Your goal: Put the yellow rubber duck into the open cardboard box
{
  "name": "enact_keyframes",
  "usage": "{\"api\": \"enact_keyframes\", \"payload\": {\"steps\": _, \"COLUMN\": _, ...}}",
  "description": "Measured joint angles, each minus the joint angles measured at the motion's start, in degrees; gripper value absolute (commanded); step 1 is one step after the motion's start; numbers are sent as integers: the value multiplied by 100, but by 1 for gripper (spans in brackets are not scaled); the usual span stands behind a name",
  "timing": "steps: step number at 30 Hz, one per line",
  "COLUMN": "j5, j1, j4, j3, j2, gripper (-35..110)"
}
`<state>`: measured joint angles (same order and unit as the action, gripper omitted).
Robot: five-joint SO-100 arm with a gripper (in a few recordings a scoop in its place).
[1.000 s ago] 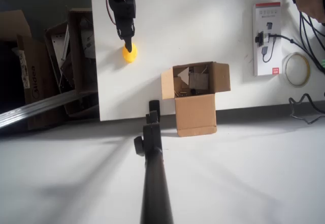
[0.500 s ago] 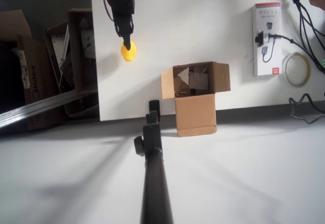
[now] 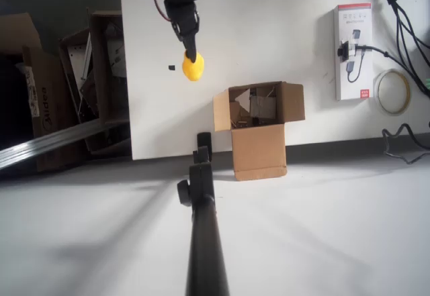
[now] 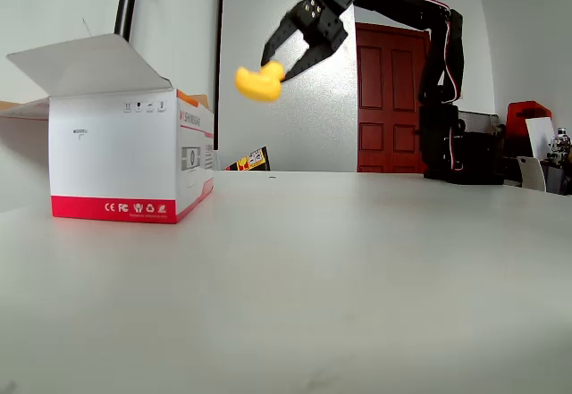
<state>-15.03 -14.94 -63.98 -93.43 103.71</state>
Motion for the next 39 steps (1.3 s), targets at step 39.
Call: {"api": "enact_keyframes", "payload": {"steps": 39, "j5": 510, "j1": -1503, "j4": 308, "j3": 3841, "j2": -3612, "gripper": 7}}
